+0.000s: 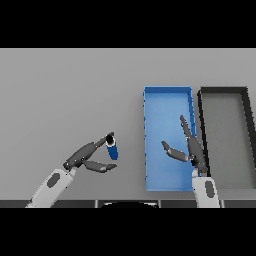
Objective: Pick up the blue pipe and place it into the blue bin.
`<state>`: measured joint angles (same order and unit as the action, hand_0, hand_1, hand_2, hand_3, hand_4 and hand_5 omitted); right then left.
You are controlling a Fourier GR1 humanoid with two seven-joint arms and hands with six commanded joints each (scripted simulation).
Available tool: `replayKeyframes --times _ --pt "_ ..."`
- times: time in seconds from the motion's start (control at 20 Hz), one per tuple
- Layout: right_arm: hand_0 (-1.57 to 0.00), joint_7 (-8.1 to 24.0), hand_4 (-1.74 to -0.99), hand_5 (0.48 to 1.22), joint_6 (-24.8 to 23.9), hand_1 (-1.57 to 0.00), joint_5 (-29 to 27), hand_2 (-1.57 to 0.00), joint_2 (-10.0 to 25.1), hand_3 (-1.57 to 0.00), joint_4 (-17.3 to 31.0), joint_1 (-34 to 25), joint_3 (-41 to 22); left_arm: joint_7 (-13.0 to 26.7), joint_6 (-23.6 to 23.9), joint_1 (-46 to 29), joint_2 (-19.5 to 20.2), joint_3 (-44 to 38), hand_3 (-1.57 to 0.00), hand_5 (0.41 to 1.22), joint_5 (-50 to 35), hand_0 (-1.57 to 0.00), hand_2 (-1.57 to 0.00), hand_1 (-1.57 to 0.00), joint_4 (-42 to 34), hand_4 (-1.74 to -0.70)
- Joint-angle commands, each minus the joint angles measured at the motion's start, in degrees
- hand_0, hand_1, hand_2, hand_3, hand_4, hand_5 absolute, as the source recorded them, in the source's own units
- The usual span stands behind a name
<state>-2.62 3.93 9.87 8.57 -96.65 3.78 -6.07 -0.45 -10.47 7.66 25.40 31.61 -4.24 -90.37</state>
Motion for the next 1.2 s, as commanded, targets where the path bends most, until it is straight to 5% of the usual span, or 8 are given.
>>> replayKeyframes --times 0.0,0.25,0.45,0.65,0.75,0.9,1.0,1.15 --pt "0.00 1.02 -1.205 0.554 0.00 0.00 -0.17 0.00 0.25 0.00 0.66 -0.95 0.42 -0.11 0.17 0.22 -1.17 0.30 0.00 0.487 0.17 0.00 0.00 0.00 1.24 -1.13" --pt "0.00 -1.81 -1.201 0.548 -0.03 0.00 -0.49 0.00 -0.22 0.00 0.52 -0.06 0.35 -3.39 2.20 1.04 -5.96 0.89 0.00 0.494 2.28 0.00 0.00 0.00 7.60 -1.12" --pt "0.00 -0.70 -1.192 0.549 -0.14 0.00 0.09 0.00 -0.05 0.00 0.61 -0.34 0.18 -6.07 2.42 3.81 -9.64 0.63 -0.02 0.543 2.21 0.00 -0.05 0.00 11.79 -1.12" --pt "0.00 -0.75 -1.196 0.560 0.16 0.00 -0.66 0.00 0.30 0.00 0.25 -0.10 0.71 -5.57 0.39 4.10 -12.31 -0.55 -0.35 0.675 -2.47 -0.04 -0.42 -0.25 12.24 -1.27" --pt "0.00 -0.70 -1.191 0.561 0.02 0.00 -0.31 0.00 0.26 0.00 0.42 0.24 0.58 -5.84 0.42 3.69 -13.98 -0.60 -0.78 0.872 -3.50 -0.42 -0.78 -0.64 12.83 -1.38" --pt "0.00 -1.08 -1.182 0.562 -0.32 0.00 0.51 0.00 0.09 0.00 0.42 0.26 0.15 -6.89 0.89 3.00 -14.57 -0.48 -1.11 1.042 -2.67 -0.98 -1.16 -1.10 12.30 -1.55" --pt "0.00 -1.06 -1.178 0.561 -0.16 0.00 0.39 0.00 0.13 0.00 0.26 0.28 0.11 -7.26 1.21 2.42 -14.84 0.93 -1.26 1.106 -2.01 -1.19 -1.31 -1.27 11.24 -1.62" --pt "0.00 -0.77 -1.176 0.559 -0.62 0.00 1.21 0.00 -0.01 0.00 0.43 0.23 -0.21 -9.07 2.57 2.21 -14.78 1.91 -1.41 1.162 -0.68 -1.38 -1.44 -1.42 11.00 -1.54"
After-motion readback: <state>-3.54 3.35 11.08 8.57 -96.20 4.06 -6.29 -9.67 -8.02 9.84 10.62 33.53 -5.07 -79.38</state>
